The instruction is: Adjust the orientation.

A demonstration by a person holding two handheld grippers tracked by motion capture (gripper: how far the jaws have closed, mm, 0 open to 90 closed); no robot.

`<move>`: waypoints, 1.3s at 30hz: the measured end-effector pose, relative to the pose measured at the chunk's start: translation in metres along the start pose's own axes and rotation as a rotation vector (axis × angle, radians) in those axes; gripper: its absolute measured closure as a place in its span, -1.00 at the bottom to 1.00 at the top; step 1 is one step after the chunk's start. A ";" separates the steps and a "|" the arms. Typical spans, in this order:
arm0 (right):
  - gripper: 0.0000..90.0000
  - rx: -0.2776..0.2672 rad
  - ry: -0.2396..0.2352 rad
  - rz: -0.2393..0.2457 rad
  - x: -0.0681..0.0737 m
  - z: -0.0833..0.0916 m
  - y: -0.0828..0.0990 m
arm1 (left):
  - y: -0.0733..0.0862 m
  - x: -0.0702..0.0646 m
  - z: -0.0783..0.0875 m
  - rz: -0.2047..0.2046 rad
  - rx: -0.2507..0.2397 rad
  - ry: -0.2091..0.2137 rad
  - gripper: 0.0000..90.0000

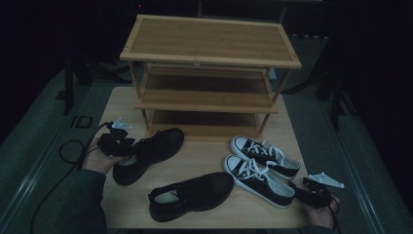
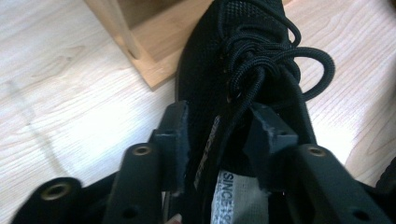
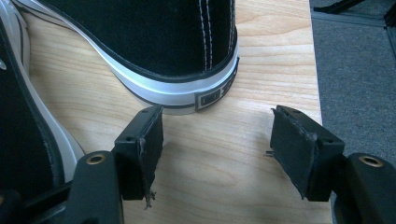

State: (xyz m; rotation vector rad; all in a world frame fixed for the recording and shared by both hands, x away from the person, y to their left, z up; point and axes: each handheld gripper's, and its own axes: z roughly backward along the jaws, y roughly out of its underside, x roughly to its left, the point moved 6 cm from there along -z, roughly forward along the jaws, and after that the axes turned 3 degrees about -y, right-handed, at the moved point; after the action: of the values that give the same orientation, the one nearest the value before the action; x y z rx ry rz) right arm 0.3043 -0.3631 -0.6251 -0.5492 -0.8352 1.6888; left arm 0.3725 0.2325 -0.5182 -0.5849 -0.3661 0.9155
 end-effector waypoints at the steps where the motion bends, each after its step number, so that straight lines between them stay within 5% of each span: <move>1: -0.24 -0.001 -0.001 -0.002 0.000 0.000 0.000 | 0.000 0.000 0.002 0.000 -0.003 -0.003 0.27; 19: -0.24 0.000 0.000 -0.001 0.000 0.000 0.000 | -0.014 -0.018 0.039 0.017 -0.093 0.001 0.16; 39: -0.24 -0.001 0.004 0.001 0.000 0.000 0.000 | -0.030 -0.048 0.044 -0.059 -0.091 0.028 0.20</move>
State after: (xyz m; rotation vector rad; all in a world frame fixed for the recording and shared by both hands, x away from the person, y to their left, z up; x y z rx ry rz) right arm 0.3038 -0.3628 -0.6252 -0.5538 -0.8335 1.6880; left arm 0.3407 0.1928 -0.4676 -0.6665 -0.3991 0.8369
